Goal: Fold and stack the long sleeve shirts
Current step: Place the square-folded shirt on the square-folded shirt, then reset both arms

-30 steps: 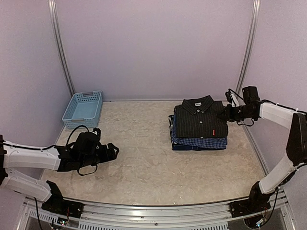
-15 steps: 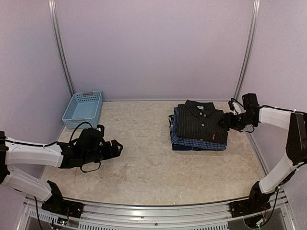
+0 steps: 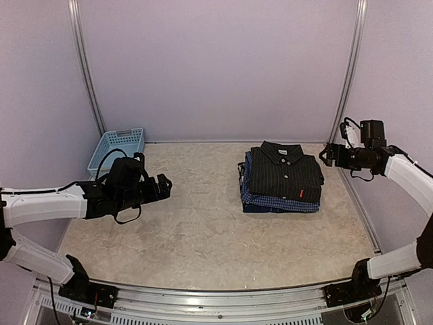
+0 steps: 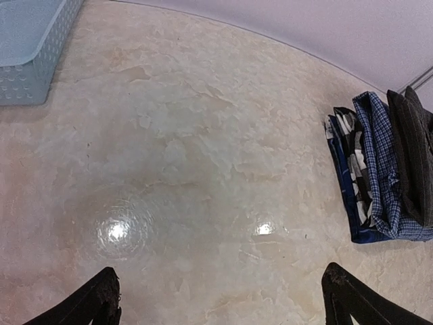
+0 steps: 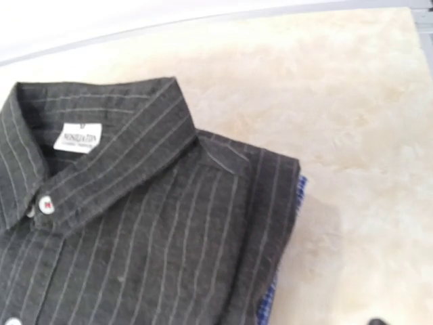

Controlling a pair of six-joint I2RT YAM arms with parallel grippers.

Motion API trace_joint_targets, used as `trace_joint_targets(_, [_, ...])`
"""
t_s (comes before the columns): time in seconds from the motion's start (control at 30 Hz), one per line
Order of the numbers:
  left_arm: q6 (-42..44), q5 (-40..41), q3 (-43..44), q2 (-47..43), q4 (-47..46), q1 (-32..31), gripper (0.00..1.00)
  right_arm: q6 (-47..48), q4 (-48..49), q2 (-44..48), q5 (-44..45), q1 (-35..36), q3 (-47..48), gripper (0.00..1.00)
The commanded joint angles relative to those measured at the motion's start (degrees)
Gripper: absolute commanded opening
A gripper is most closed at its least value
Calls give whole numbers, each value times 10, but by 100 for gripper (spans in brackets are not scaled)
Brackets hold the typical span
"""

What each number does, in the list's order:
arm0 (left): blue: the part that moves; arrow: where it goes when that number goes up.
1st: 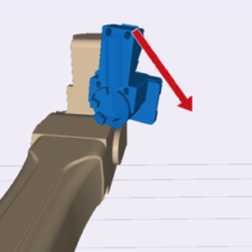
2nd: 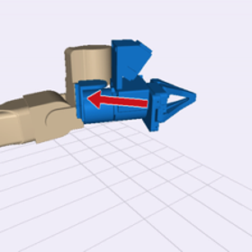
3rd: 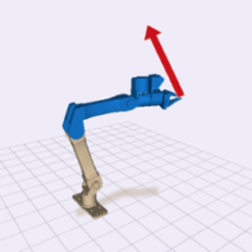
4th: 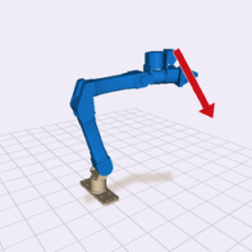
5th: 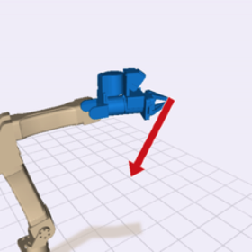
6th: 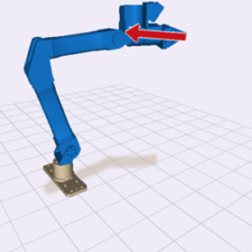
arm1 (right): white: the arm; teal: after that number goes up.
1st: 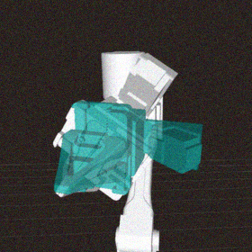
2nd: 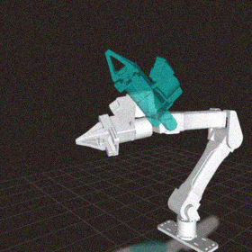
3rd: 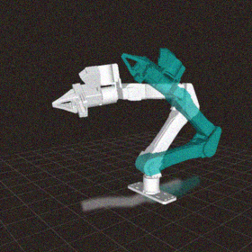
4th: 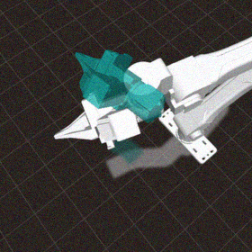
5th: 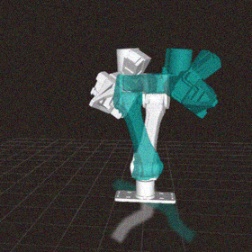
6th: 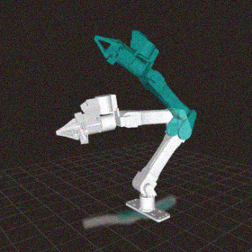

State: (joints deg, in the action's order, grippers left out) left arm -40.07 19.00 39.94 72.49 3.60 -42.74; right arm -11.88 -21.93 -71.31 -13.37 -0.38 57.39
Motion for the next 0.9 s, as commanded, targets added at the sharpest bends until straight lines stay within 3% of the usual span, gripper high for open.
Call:
trace_joint_targets(0.0, [49, 23, 45, -15, 43, 48, 99, 15, -42, 25, 27, 2, -3, 94])
trace_joint_targets(0.23, [124, 67, 64, -66, -28, 83, 99, 1, -25, 66, -3, 2, -7, 96])
trace_joint_targets(0.5, [211, -37, 116, -87, -55, 157, 99, 4, 48, 106, -10, 3, -47, 99])
trace_joint_targets(0.63, [202, -85, 110, -110, -67, 192, 99, 6, 87, 131, -3, 2, -76, 99])
trace_joint_targets(0.87, [201, -111, 59, -170, -86, 196, 99, 7, 151, 164, -18, 2, -136, 99])
